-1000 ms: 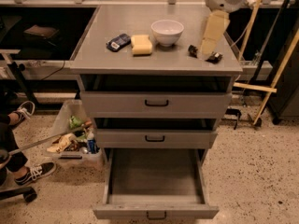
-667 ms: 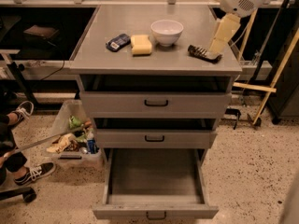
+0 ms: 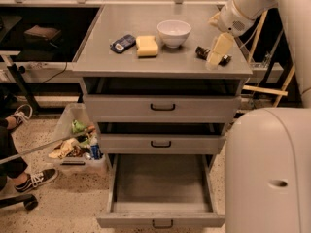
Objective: Place rxbar chocolate into bottom drawer
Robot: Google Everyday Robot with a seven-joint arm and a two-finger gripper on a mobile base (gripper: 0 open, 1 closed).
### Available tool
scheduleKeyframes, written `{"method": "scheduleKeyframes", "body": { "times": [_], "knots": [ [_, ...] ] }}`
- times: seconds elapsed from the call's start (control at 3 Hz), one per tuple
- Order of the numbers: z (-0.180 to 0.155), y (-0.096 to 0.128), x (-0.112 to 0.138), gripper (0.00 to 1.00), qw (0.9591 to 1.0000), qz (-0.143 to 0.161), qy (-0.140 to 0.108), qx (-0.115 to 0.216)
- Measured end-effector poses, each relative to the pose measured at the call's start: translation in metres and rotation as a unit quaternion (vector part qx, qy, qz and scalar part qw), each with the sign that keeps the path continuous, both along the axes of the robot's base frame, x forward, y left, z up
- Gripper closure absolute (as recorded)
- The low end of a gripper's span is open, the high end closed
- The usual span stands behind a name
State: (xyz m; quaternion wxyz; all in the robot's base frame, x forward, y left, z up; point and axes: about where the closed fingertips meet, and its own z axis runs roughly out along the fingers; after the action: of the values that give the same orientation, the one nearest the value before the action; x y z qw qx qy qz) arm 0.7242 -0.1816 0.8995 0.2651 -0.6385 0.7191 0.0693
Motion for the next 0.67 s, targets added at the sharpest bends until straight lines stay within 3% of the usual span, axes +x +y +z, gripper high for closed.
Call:
{"method": "scheduleKeyframes", "body": {
  "times": [0.33, 0.67],
  "knots": [
    [-0.0005, -0.0011, 0.0152, 0.0, 0.9998, -0.005, -0.016, 0.008],
    [-0.0003, -0.0011, 0.0152, 0.0, 0.9998, -0.005, -0.016, 0.008]
  ]
}}
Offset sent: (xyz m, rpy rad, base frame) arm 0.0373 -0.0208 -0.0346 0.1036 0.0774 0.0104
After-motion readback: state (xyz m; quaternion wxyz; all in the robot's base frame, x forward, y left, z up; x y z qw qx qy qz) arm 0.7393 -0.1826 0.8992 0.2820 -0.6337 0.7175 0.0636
